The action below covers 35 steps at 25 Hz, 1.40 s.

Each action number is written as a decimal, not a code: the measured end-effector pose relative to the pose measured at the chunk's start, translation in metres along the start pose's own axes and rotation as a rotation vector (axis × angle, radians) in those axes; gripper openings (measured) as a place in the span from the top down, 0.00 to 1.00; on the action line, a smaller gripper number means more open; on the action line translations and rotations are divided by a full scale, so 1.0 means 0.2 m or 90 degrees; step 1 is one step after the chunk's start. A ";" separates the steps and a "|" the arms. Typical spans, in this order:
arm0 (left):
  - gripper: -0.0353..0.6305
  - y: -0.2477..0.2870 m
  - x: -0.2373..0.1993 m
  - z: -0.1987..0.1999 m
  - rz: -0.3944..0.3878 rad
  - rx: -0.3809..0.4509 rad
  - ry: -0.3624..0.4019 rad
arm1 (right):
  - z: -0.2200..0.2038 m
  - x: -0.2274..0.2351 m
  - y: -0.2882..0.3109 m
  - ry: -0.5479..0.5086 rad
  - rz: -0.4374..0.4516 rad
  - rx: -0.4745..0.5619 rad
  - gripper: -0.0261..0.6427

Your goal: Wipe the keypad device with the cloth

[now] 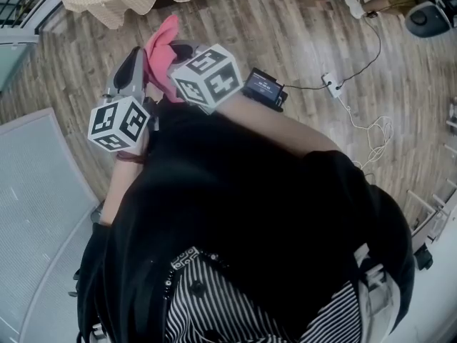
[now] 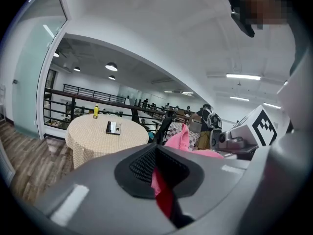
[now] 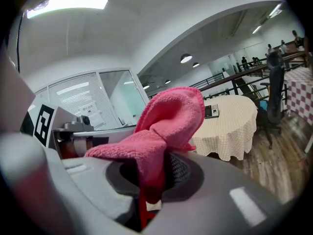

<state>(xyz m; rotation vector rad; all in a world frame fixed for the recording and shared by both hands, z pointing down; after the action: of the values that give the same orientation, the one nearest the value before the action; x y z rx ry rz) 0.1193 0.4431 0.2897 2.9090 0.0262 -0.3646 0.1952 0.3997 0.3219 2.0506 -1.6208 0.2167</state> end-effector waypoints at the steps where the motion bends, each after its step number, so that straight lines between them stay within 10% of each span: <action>1: 0.96 0.02 0.01 -0.01 -0.005 -0.003 -0.002 | 0.00 0.02 -0.01 0.003 -0.006 0.000 0.86; 16: 0.96 0.26 -0.11 0.05 -0.058 -0.009 0.020 | 0.07 0.17 0.19 0.018 -0.027 -0.003 0.86; 35: 0.96 0.56 -0.90 0.12 -0.068 -0.040 -0.036 | 0.19 0.27 1.03 0.046 -0.040 -0.058 0.86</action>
<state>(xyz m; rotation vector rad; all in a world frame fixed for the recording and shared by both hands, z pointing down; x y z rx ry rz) -0.0564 0.3299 0.3348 2.8414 0.1810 -0.4548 0.0081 0.3026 0.3726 1.9985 -1.4928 0.1896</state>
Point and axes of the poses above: the fingertips, and each gripper's own axes: y forward along the fingers, x to its right, z out of its top, the point moved 5 cm from there along -y, backward along the fingers, and after that the axes turned 5 degrees about x, right-handed, at the moved point
